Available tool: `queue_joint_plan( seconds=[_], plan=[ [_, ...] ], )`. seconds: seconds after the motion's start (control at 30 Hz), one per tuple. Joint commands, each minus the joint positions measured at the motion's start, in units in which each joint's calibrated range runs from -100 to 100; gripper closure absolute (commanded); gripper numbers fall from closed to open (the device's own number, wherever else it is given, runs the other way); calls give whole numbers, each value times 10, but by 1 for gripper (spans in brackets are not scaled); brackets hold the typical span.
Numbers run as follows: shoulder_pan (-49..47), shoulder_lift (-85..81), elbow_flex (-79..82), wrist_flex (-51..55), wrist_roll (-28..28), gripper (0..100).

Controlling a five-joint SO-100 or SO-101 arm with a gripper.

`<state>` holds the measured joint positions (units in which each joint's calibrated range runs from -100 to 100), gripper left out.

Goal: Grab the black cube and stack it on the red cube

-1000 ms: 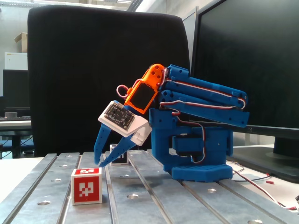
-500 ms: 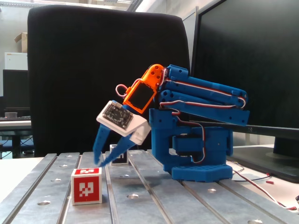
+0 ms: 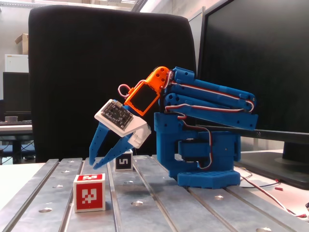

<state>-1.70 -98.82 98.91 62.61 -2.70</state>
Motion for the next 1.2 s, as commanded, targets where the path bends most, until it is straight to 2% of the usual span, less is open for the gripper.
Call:
queue_joint_plan(
  seconds=[0.0, 0.27, 0.43, 0.57, 0.7, 0.87, 1.0, 1.17],
  plan=[
    [-3, 32, -46, -7, 2, 99],
    [2, 291, -246, -5, 3, 99],
    [50, 468, -379, 29, 7, 99],
    [97, 578, -480, 70, 70, 99],
    [164, 663, -560, 94, 91, 99],
    [218, 732, -640, 124, 147, 99],
    [258, 749, -660, 129, 174, 99],
    [309, 753, -651, 129, 235, 99]
  ],
)
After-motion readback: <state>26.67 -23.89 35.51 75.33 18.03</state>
